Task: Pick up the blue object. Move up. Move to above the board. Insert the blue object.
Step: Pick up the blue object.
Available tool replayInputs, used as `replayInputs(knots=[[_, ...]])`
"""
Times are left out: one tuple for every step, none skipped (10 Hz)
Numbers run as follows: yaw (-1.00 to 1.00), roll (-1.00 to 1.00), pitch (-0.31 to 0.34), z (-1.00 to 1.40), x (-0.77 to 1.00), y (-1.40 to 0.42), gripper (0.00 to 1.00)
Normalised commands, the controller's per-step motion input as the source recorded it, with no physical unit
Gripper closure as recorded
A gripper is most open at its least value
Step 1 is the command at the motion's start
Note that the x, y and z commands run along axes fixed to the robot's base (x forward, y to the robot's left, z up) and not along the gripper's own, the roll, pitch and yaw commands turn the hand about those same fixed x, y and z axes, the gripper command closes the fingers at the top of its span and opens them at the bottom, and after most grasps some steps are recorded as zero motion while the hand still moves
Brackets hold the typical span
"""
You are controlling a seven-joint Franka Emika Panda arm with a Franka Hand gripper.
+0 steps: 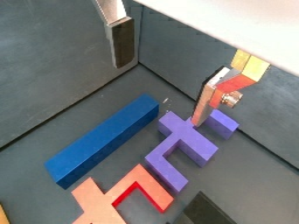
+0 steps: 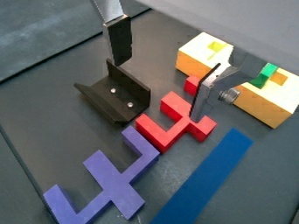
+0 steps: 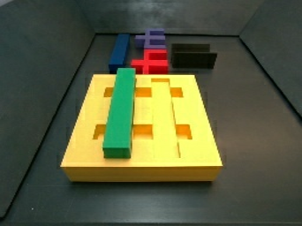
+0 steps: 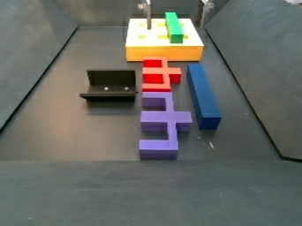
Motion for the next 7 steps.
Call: replayInputs(knots=[[0.00, 0.02, 0.000, 0.00, 0.00, -0.07, 0.00], [-0.05, -0.02, -0.096, -0.47, -0.10, -0.23, 0.00], [0.00, 0.11, -0.166, -0.88, -0.36, -0.68, 0.00], [0.00, 0.09, -0.149, -0.91, -0.44, -0.50, 0.00], [-0.01, 0.10, -0.121, -0.96, -0.42, -0.41, 0.00], [-0.02, 0.02, -0.107, -1.00, -0.27, -0.08, 0.00], [0.00, 0.00, -0.007, -0.82, -0.04, 0.08, 0.00]])
